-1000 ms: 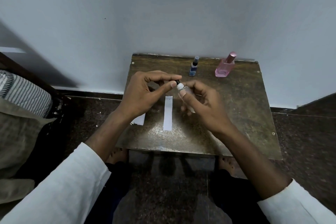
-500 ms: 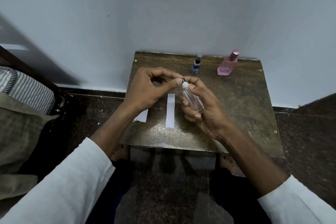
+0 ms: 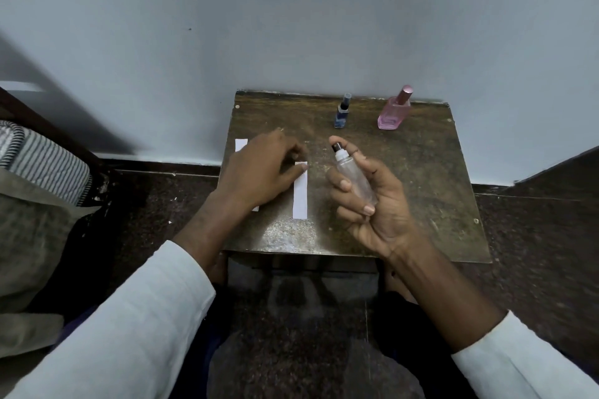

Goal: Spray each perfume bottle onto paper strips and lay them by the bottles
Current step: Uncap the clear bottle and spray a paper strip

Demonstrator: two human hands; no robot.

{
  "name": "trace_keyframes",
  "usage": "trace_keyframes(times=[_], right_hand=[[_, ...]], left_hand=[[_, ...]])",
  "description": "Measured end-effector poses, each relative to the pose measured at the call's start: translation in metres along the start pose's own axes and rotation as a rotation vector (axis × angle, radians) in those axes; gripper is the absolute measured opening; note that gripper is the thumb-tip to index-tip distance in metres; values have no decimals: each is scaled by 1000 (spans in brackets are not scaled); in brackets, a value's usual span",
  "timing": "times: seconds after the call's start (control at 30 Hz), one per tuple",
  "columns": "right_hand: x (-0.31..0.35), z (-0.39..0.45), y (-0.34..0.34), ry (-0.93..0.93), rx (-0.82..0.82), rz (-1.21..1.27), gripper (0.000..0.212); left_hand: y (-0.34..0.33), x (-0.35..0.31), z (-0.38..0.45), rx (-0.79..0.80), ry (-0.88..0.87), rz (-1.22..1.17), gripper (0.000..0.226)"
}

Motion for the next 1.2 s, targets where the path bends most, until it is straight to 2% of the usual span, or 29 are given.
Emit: trace_keyframes(times=[0.07,0.13,0.17,0.27,0.3,0.37,0.5,0.6,0.7,0.87,0.93,1.1,1.2], right_hand=[[0,-7,-3,17,-6,33,42],[6,-14,-2,66,-94,-65,36],[14,-19,-1,119,-181,-225,30],[54,-45,-5,341,-497,-985,18],[61,-52,-9,397,-534,-1115,19],[60,-57,-7,434,-556,-1120,20],[39,-45,23,287,-618,-940,17],[33,-30,35,215,-607,-921,17],[39,-18,29,271,-561,-1001,19],[64,-27,4,578,-531,-1548,33],[66,-28,-5,662,-515,-1684,38],[59,-23,-9,704,-454,-1788,37],[57,-23,-25,815,-362,-1765,34]], left_hand=[[-6,-5,-1,55,-16,60,37],[-5,-9,-2,54,-22,94,39],[-3,-9,-2,38,-22,101,38],[0,-8,-2,14,4,71,32],[0,-7,-2,14,14,51,30],[-2,-3,-1,31,51,10,23],[-4,-2,0,39,77,-59,11],[-5,-3,2,19,68,-114,9],[3,1,6,-52,103,-327,8],[6,10,4,-108,223,-599,10],[10,17,3,-161,261,-659,12],[22,24,-4,-269,337,-867,16],[26,26,-8,-311,356,-943,17]])
Point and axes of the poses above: each hand's wrist, its own z-axis towards the middle knuckle, its own y-axis out of the back of the hand, x = y × z, the point moved 10 cm from there along z, towards the middle knuckle, and after that the axes turned 2 degrees about z, right-handed, at the moved point
